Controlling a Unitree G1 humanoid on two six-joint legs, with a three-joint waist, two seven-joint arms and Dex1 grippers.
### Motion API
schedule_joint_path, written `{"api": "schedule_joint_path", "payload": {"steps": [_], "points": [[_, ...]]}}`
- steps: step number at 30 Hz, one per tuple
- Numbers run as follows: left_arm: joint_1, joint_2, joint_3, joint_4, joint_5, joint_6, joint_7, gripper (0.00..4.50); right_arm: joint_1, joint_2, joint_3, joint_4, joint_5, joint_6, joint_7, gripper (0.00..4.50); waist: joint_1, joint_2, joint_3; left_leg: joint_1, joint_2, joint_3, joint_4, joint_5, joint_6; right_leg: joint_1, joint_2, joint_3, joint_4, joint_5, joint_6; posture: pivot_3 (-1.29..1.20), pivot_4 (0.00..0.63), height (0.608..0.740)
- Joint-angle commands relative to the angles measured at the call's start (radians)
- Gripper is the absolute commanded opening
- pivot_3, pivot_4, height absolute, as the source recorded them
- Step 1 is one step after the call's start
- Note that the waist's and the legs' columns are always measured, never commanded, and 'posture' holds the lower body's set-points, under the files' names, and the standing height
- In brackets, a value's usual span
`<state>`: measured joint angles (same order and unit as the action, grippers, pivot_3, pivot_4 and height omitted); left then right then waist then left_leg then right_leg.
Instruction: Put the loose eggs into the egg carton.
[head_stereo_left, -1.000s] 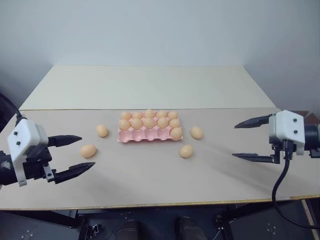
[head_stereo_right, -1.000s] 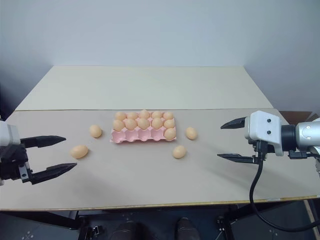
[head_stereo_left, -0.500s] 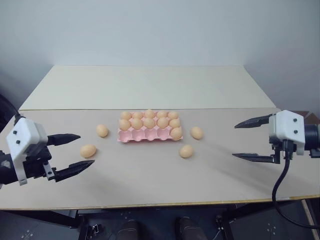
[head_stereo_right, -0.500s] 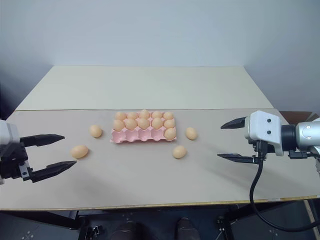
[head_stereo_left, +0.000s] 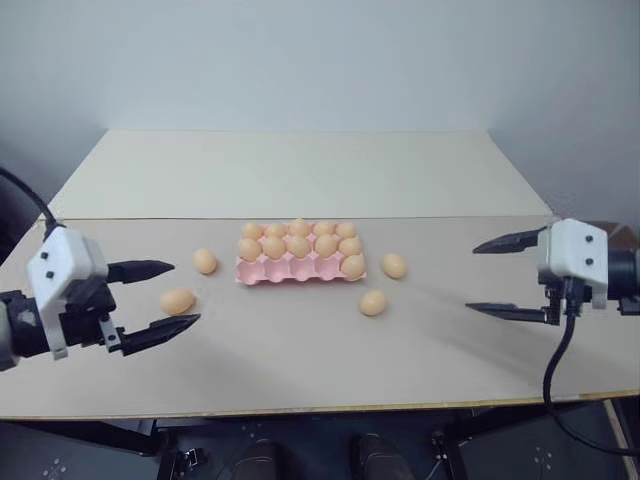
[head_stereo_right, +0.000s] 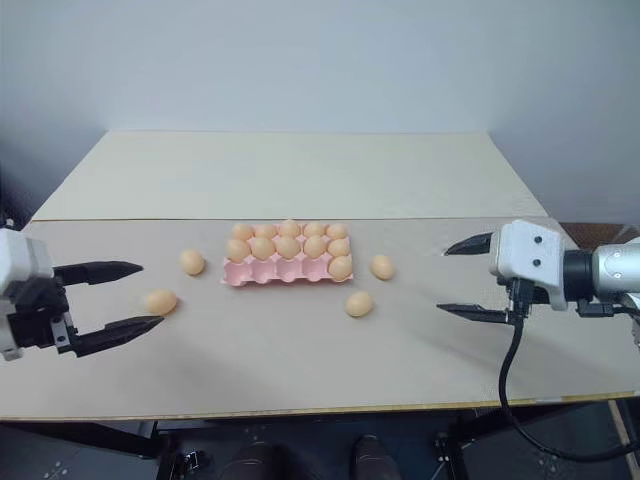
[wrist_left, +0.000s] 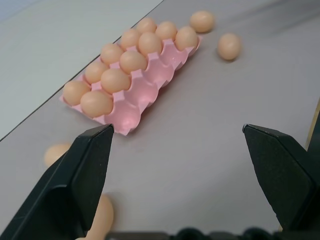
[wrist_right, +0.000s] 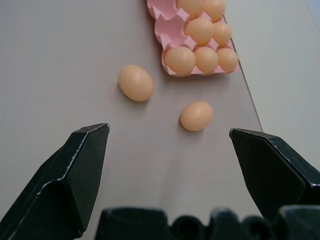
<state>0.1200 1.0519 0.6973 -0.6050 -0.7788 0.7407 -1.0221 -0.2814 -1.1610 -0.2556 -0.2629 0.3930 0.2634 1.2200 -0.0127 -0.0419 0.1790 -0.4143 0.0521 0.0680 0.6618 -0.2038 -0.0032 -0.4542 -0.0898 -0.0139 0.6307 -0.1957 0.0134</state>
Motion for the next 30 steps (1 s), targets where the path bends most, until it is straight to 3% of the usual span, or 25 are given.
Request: {"api": "schedule_joint_path", "payload": {"steps": [1, 14, 22, 30], "points": [[-0.016, 0.009, -0.030, -0.012, -0.019, -0.002, -0.005, 4.49, -0.053, 0.017, 0.014, 0.015, -0.024, 0.016, -0.060, 4.50, -0.001, 0.000, 0.000, 0.000, 0.000, 0.000, 0.000, 0.000, 0.000, 0.000, 0.000, 0.000, 0.000, 0.000, 0.000, 0.00, 0.150, 0.740], [-0.171, 0.018, -0.268, 0.036, -0.003, -0.024, -0.009, 4.49, -0.247, 0.325, 0.281, 0.273, -0.247, -0.031, -0.290, 4.50, 0.000, 0.000, 0.000, -0.001, 0.000, 0.000, 0.000, 0.000, 0.000, 0.000, 0.001, 0.001, 0.000, 0.004, 0.005, 0.00, 0.150, 0.740], [-0.164, -0.003, -0.316, 0.023, 0.012, -0.041, 0.002, 4.49, -0.365, 0.494, 0.347, 0.440, -0.294, -0.029, -0.345, 4.50, -0.003, 0.000, 0.000, -0.001, 0.000, 0.000, 0.000, 0.000, 0.000, 0.000, 0.002, 0.001, 0.001, 0.004, 0.005, 0.00, 0.150, 0.740], [-0.150, -0.021, -0.324, 0.016, 0.029, -0.037, 0.018, 4.49, -0.425, 0.579, 0.395, 0.606, -0.358, -0.074, -0.375, 4.50, -0.002, 0.000, 0.000, -0.001, 0.000, 0.000, 0.000, 0.001, 0.001, 0.000, 0.002, 0.001, 0.000, 0.005, 0.005, 0.00, 0.150, 0.740]]}}
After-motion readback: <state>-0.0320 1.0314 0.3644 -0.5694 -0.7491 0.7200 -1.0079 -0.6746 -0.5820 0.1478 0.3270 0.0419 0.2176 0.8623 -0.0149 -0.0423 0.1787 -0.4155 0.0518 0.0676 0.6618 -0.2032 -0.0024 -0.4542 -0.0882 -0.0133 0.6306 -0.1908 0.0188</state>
